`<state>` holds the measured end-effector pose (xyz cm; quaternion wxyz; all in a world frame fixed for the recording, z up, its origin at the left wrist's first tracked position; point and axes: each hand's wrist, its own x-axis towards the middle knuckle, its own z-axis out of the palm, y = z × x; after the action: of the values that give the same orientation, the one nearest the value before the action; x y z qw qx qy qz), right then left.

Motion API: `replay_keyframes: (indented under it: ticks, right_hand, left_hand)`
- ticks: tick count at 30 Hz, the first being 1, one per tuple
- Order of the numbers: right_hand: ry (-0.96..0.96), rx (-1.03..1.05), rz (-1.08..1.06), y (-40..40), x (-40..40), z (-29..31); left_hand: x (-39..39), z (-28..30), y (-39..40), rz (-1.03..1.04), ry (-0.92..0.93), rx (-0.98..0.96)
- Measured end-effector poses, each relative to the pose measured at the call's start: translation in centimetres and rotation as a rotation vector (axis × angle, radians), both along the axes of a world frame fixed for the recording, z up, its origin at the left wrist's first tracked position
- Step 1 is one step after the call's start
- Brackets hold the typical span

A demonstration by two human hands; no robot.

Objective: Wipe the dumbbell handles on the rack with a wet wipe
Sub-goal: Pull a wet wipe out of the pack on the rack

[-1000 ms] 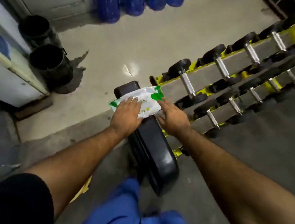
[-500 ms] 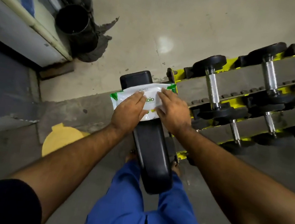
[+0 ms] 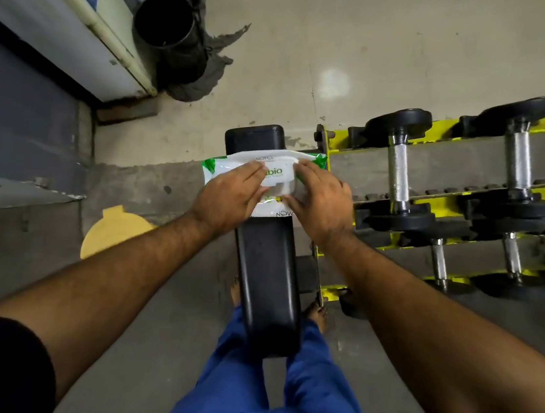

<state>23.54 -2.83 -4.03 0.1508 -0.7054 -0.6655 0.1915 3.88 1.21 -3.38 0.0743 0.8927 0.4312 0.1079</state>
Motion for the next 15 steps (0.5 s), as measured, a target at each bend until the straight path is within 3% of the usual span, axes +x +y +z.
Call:
replay_keyframes:
  ticks: [4, 10, 15]
  right_hand:
    - [0.071, -0.012, -0.038, 0.1, -0.6, 0.9]
    - [-0.092, -0.079, 0.073, 0.7, -0.8, 1.8]
    - [-0.172, -0.08, 0.045, 1.7, -1.3, 1.6]
  left_hand:
    - [0.0, 1.7, 2.2, 0.055, -0.075, -0.159]
    - [1.2, 2.5, 5.6, 0.307, -0.093, -0.273]
    - [2.0, 2.3, 6.0, 0.485, -0.157, -0.331]
